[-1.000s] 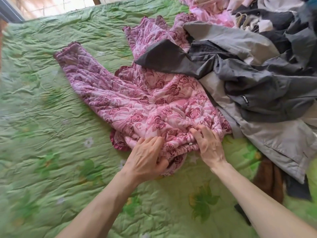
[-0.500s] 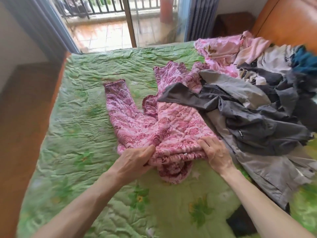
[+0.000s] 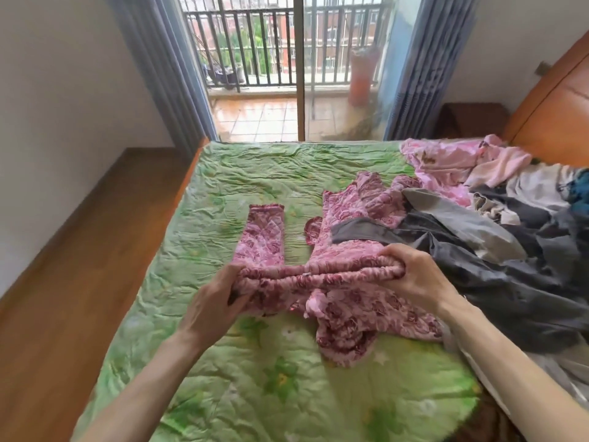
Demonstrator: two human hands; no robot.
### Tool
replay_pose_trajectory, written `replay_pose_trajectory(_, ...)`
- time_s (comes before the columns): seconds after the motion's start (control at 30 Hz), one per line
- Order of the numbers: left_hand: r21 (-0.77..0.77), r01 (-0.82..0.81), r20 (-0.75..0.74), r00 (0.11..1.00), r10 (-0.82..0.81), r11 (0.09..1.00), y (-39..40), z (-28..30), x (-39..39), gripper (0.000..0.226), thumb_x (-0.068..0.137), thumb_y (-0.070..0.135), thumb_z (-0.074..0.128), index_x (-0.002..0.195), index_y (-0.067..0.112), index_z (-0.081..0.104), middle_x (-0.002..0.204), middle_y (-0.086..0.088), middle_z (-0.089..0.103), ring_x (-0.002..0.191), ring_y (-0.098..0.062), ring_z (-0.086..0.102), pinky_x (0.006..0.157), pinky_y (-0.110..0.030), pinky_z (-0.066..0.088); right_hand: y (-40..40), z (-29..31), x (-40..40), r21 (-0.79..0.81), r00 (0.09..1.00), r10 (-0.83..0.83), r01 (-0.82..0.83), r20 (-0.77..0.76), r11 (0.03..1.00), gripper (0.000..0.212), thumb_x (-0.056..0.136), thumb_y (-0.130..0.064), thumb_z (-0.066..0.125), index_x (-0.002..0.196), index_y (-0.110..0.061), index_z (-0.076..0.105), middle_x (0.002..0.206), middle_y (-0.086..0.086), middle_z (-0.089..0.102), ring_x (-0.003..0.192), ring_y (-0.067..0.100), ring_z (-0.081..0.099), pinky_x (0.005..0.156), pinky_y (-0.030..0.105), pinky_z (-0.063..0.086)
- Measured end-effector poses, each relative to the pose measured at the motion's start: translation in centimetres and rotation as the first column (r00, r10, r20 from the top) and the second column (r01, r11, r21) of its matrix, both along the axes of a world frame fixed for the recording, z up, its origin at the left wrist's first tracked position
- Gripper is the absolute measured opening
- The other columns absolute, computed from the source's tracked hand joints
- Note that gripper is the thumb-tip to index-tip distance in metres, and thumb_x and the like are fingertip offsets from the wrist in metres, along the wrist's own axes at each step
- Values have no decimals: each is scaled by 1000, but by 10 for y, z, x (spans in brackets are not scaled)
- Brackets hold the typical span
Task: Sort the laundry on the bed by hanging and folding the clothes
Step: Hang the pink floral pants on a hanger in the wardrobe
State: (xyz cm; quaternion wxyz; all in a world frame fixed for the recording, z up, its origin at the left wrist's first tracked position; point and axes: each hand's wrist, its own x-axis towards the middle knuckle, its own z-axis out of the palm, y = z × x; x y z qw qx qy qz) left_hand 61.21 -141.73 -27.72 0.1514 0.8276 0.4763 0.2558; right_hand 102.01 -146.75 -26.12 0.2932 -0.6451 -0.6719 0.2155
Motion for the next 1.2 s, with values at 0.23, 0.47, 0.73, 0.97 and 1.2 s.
replay_pose_trajectory(0.23, 45, -114, 204, 974, 102, 992, 3, 37, -18, 51, 96, 16, 74, 141, 28, 53, 104, 9, 63, 85, -7, 61, 68, -32, 52, -12, 35, -29, -84, 974, -61, 43, -218, 995, 58, 60, -50, 97, 106, -33, 65, 88, -6, 74, 75, 13, 71, 68, 37, 61)
replay_pose_trajectory(0.47, -8, -93, 346, 934, 91, 996, 33, 65, -56, 46, 99, 25, 68, 138, 35, 48, 97, 9, 67, 82, -8, 65, 65, -31, 47, -26, 65, -89, -97, 968, -79, 57, -240, 994, 59, 70, -73, 84, 112, -40, 58, 90, -1, 75, 80, 17, 75, 72, 42, 64)
replay_pose_trajectory(0.73, -17, 132, 376, 919, -116, 991, 60, 112, -108, 58, 73, 30, 74, 126, 37, 49, 99, 17, 59, 85, 0, 61, 72, -31, 50, -36, 124, -170, 258, 921, -297, 359, -251, 897, 45, 78, -53, 86, 118, -44, 69, 102, -17, 75, 93, 3, 72, 81, 22, 59)
replay_pose_trajectory(0.97, 70, 243, 383, 889, -251, 967, 75, 162, -138, 55, 81, 39, 87, 118, 41, 46, 101, 17, 64, 90, 5, 65, 71, -28, 54, -50, 181, -220, 525, 888, -370, 460, -273, 716, 46, 79, -44, 86, 121, -36, 68, 113, -28, 70, 105, -4, 66, 89, 8, 50)
replay_pose_trajectory(1.2, 128, 254, 582, 763, -280, 959, 69, 197, -135, 55, 81, 28, 90, 122, 38, 55, 107, 31, 67, 96, 8, 68, 72, -6, 51, -80, 221, -236, 602, 887, -444, 424, -126, 677, 53, 82, -42, 85, 130, -37, 63, 118, -35, 63, 109, -7, 63, 94, 14, 51)
